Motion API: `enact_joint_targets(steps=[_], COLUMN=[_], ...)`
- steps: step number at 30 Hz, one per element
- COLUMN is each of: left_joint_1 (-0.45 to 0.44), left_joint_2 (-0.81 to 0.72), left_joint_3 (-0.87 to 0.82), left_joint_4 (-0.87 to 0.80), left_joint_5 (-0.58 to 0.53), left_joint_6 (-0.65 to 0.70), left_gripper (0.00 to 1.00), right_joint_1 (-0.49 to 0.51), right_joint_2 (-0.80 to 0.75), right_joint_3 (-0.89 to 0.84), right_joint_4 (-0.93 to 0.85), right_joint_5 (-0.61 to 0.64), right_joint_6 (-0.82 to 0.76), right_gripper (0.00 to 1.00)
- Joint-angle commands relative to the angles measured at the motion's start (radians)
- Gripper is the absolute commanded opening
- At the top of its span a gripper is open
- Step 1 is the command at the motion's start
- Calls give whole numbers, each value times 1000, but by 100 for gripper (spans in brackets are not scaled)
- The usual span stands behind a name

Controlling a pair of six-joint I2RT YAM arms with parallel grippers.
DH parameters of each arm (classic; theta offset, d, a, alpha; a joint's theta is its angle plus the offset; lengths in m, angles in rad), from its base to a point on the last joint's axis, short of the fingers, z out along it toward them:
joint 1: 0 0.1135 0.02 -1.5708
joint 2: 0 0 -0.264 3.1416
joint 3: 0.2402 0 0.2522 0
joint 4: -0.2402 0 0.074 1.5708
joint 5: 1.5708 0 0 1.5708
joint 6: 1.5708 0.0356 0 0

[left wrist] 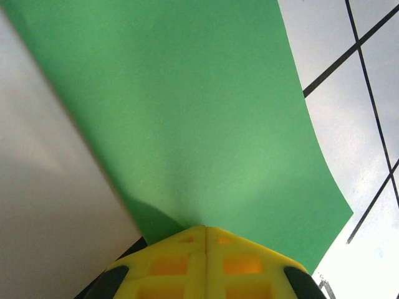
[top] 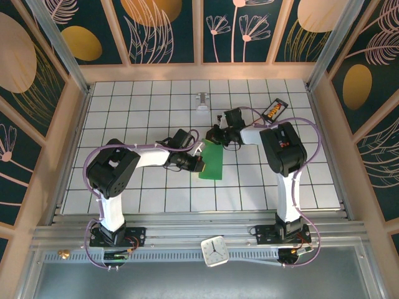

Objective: Fold a paper plane with a square sheet of paper (pick it up from the middle)
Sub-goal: First fold in half a square sheet of paper at the center of the table.

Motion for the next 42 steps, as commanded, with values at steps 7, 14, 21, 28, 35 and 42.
enact_joint_targets(steps=[7,14,21,28,35,42], left_joint_1=[-9,-3,1,2,3,2], left_joint_2=[72,88,92,92,90,96], left_joint_3=[-49,-37,-37,-36,-36,-40], left_joint_4=[-329,-340,-334,-330,-332,-349], left_joint_5=[-20,0,-8,-12,-18,-39], left_joint_6=[111,135,126,122,122,129], left_gripper=[0,0,0,0,0,0], right_joint_1=[-39,6,59,98,119,110], right_joint_2=[-154,-247,-230,-178,-137,-95], right_joint_3=[-151,-239,-294,-277,-250,-170], right_joint_4=[77,114,177,182,133,20], right_joint_5=[52,-1,-87,-111,-83,16], right_joint_6=[-22,-23,40,61,52,16], right_gripper=[0,0,0,0,0,0])
